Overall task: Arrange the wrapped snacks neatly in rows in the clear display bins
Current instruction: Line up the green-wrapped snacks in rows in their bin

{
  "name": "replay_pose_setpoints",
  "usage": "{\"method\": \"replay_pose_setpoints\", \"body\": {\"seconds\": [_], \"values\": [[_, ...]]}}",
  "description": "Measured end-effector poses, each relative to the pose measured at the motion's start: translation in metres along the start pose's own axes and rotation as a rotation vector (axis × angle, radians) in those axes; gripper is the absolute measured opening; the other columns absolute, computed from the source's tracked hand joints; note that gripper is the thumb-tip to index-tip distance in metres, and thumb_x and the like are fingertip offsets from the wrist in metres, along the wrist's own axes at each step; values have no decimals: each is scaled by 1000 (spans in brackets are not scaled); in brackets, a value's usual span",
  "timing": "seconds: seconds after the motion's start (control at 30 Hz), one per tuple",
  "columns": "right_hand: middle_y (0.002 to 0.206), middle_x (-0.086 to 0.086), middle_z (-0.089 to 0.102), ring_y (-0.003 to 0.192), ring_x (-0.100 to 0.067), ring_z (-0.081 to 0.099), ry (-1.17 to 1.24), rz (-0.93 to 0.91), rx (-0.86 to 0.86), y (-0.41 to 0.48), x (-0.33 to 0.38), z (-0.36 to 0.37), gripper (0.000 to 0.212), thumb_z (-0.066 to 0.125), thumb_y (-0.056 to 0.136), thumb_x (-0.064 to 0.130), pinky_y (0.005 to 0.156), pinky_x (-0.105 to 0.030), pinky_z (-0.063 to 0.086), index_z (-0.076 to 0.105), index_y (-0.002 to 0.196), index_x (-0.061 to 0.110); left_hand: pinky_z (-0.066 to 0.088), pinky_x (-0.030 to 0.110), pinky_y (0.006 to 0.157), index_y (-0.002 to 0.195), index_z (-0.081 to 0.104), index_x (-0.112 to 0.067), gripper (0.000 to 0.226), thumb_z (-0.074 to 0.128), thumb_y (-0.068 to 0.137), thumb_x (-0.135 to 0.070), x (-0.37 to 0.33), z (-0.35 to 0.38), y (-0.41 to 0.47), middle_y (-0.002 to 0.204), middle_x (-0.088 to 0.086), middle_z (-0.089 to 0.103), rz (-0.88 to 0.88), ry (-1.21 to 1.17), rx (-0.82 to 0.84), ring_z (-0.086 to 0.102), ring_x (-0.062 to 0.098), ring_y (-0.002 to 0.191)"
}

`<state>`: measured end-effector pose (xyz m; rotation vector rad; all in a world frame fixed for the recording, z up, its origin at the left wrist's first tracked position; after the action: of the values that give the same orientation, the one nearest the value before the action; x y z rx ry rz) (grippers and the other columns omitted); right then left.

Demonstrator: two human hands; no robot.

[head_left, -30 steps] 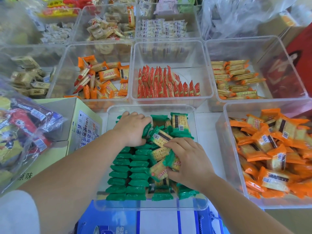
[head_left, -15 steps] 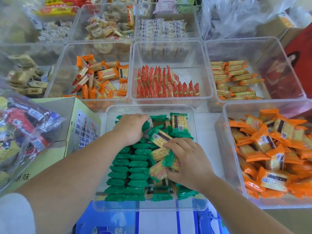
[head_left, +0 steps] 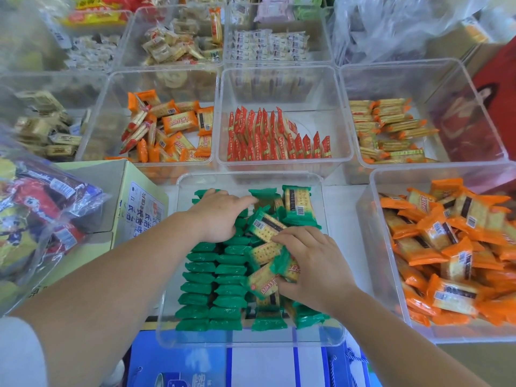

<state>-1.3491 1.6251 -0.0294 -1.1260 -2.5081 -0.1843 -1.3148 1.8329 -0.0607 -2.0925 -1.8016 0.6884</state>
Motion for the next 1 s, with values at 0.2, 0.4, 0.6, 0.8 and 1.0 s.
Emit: {"method": "replay_pose_setpoints", "body": {"seconds": [0.2, 0.4, 0.6, 0.8, 1.0], "values": [[132, 22, 50, 124, -9, 45, 3, -3, 9, 0, 0, 0, 70, 61, 68, 64, 104, -34, 43, 46, 133, 42, 31, 42, 97, 143, 44, -24, 53, 62, 96, -39, 7, 2, 2, 107, 2, 62, -29, 42, -74, 46, 24, 109], [131, 21, 51, 122, -9, 45, 5, -4, -8, 0, 1, -2, 70, 62, 67, 63, 102, -34, 43, 46, 132, 42, 25, 47, 98, 142, 41, -35, 51, 39, 93, -50, -1, 11, -2, 124, -5, 63, -11, 47, -73, 42, 23, 116], [132, 21, 49, 124, -8, 44, 2, 4, 3, 0, 0, -1, 71, 61, 67, 64, 103, -32, 40, 46, 133, 42, 1, 67, 117, 154, 25, -36, 79, 42, 88, -77, -5, 30, -8, 168, 4, 13, -114, 76, -20, 16, 33, 151], [132, 22, 49, 124, -8, 44, 10, -6, -4, 0, 1, -2, 71, 62, 66, 63, 102, -33, 41, 46, 132, 42, 0, 69, 117, 153, 26, -38, 92, 48, 77, -86, -3, 33, -11, 166, 0, 18, -190, 19, -59, 14, 28, 152], [131, 21, 51, 123, -9, 45, 16, -10, -11, 0, 2, -3, 70, 62, 66, 62, 101, -33, 43, 46, 131, 42, 6, 68, 115, 152, 31, -33, 86, 59, 80, -72, -3, 25, -10, 162, 3, 26, -103, 69, -28, 30, 31, 144]]}}
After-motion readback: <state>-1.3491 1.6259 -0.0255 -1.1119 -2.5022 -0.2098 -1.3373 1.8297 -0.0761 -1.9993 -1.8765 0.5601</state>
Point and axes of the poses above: each hand's wrist, its own y-axis towards the middle knuckle, its own z-axis out of the palm, x = y × z, the point moved 7 cm from there along y, towards the middle knuckle
